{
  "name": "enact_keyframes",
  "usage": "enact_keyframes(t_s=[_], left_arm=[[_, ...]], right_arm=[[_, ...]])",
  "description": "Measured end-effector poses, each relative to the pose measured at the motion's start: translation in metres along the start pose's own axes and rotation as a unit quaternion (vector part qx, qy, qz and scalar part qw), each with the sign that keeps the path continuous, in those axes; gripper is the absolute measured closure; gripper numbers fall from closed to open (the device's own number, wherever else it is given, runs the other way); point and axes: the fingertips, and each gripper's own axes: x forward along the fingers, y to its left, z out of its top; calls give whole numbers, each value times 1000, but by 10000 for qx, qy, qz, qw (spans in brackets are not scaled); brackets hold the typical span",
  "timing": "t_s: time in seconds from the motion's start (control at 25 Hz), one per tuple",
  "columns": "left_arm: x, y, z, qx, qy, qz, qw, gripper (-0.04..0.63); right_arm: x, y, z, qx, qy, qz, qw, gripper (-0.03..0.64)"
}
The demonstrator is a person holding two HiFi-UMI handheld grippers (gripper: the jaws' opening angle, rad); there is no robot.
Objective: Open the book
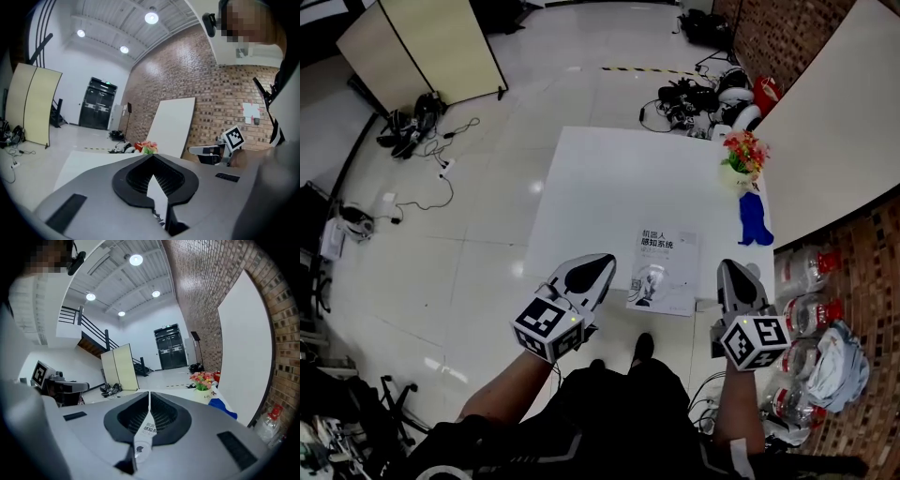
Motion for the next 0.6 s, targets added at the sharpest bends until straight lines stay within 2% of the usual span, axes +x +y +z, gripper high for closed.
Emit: enact_keyframes(t_s=[0.16, 0.24, 0.36, 0.48, 0.56, 0.6], left_arm=[[39, 20, -6, -134, 158, 339, 9992, 594], [57, 26, -7, -119, 247, 394, 9988, 594], [76, 30, -18, -330, 436, 364, 9978, 594], [91, 39, -43, -478, 751, 347, 9954, 594], [101, 50, -69, -673, 1091, 400, 9909, 594], [104, 56, -83, -801, 1271, 409, 9878, 594]], right_arm=[[36, -32, -5, 118, 177, 230, 9995, 614], [53, -43, -10, 137, 319, 356, 9988, 614], [75, -53, -29, 285, 618, 422, 9968, 612], [93, -59, -60, 474, 1023, 310, 9931, 612], [103, -63, -85, 633, 1327, 240, 9888, 606], [106, -64, -99, 759, 1468, 212, 9860, 553]])
